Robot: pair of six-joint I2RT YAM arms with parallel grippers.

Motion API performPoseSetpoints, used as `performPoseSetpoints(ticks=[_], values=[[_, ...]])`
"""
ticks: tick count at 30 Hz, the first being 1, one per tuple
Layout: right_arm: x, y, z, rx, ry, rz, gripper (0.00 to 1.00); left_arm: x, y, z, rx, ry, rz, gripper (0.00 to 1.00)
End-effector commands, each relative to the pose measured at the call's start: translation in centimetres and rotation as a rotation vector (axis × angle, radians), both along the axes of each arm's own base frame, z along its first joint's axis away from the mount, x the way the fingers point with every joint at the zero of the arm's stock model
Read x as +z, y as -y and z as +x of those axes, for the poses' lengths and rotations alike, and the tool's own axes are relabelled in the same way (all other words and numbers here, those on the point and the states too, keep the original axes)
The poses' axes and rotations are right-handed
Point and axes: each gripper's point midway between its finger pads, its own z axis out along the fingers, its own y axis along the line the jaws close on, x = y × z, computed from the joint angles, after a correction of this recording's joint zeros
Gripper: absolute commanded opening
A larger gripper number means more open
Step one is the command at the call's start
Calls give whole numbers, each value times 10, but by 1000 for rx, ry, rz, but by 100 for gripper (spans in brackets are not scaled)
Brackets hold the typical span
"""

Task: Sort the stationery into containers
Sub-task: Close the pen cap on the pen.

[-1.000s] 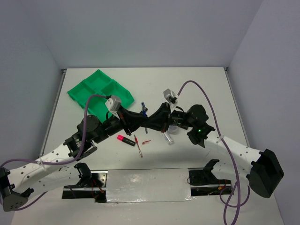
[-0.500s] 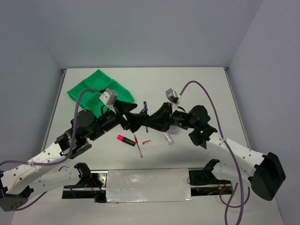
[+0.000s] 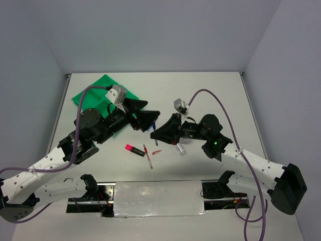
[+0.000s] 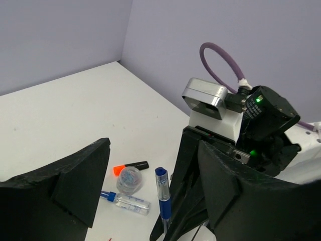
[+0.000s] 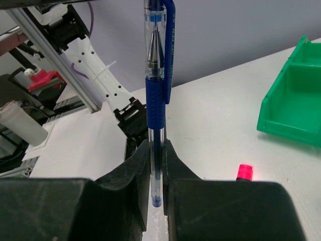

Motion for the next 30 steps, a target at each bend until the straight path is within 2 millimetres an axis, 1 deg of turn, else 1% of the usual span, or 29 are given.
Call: performPoseSetpoints(ticks=[1,3,5,7,10,14,18,19,20,23,24,25,26,27,28,29,30], values=[[27,2,-1,-25,67,46,0,13,0,0,1,35,-5,81],[27,2,1,-33,67,40,0,6,2,2,5,20,8,77],[27,2,5,-50,58,36,0,3,3,2,-1,17,11,73],[26,0,6,-50,54,33,0,-1,5,3,-4,11,18,65],[27,0,8,-63,50,34,0,-5,6,2,-9,5,27,60],[30,-1,7,-52,49,36,0,-13,8,4,-9,-6,46,59],[33,0,6,-49,53,38,0,-19,11,5,-11,-14,57,56],[32,0,7,-50,53,37,0,-19,11,6,-11,-16,57,53],[33,0,6,-49,54,38,0,-20,11,6,-12,-16,59,49],[35,-1,6,-49,54,39,0,-22,14,7,-16,-25,64,31],[36,0,6,-50,54,42,0,-24,15,7,-21,-30,71,18],[37,0,6,-52,54,45,0,-23,15,6,-22,-30,69,9],[42,2,5,-58,53,59,0,-24,18,7,-30,-35,71,1],[46,4,8,-81,50,75,0,-25,19,7,-33,-37,73,0],[56,7,7,-93,54,112,0,-28,22,6,-49,-43,78,0],[56,7,7,-91,45,113,0,-30,23,5,-55,-49,81,0],[68,11,6,-104,62,148,0,-33,24,4,-63,-54,83,0]])
